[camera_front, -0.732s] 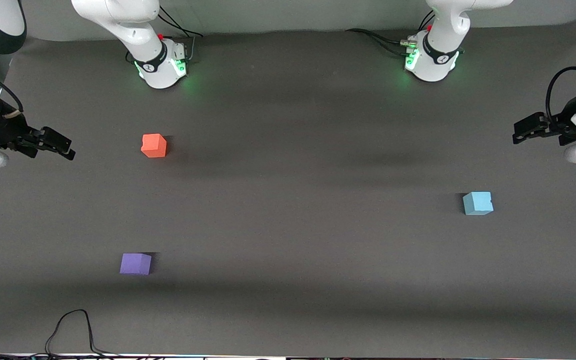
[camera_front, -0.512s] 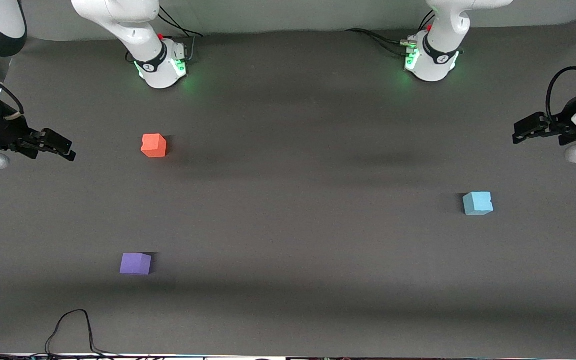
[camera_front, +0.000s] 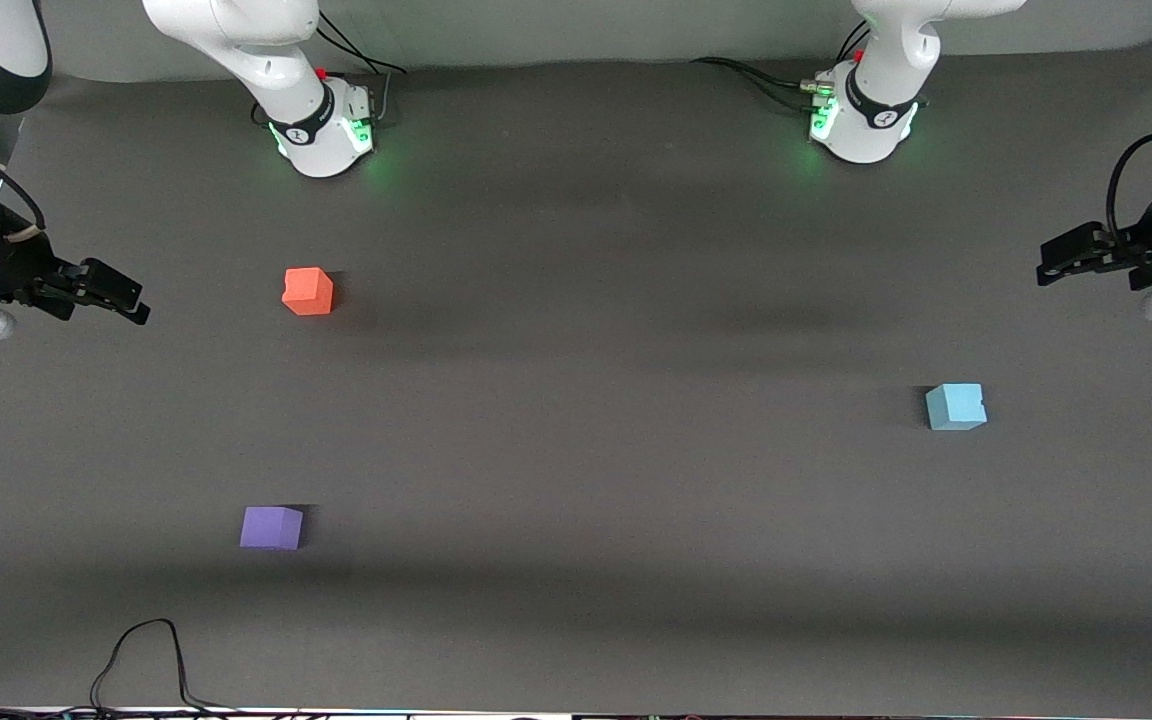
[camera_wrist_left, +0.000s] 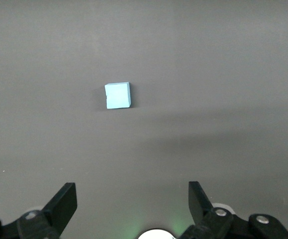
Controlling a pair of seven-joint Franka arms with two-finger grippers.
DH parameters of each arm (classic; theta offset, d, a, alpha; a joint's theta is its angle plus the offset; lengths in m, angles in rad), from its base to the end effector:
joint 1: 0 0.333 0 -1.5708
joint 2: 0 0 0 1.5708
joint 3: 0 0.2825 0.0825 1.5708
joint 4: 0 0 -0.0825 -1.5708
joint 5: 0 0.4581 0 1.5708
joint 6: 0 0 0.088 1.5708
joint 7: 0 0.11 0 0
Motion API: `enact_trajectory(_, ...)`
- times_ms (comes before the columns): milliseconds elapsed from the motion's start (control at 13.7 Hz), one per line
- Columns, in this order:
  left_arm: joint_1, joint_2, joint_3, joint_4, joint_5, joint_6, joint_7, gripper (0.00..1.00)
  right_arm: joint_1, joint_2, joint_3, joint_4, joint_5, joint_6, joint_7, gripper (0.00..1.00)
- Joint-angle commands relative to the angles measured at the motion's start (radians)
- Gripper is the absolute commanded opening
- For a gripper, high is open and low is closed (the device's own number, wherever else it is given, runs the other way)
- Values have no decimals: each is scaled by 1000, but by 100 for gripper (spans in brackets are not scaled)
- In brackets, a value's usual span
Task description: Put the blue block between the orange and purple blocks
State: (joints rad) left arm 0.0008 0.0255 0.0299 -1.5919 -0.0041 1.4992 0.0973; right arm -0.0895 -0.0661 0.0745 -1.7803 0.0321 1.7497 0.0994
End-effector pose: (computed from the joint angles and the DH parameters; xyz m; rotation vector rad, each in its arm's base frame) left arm 0.6253 0.0186 0.5548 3.1236 -0.1041 -0.1842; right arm 0.6207 -0.0055 0.5296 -3.1073 0.1861 -0.0532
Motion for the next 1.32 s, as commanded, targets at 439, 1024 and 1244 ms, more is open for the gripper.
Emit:
enact_trajectory(439,111,-19,1,-250,7,272,94,100,5,32,1,30,-15,-15,8,100)
enact_trajectory(1024,90,106,-7,-612,38,895,102,100,5,34,1,28,-12,-16,8,100)
enact_trajectory(1244,90,212,-7,-612,38,1022,104,100,5,34,-1,28,-12,-16,9,100)
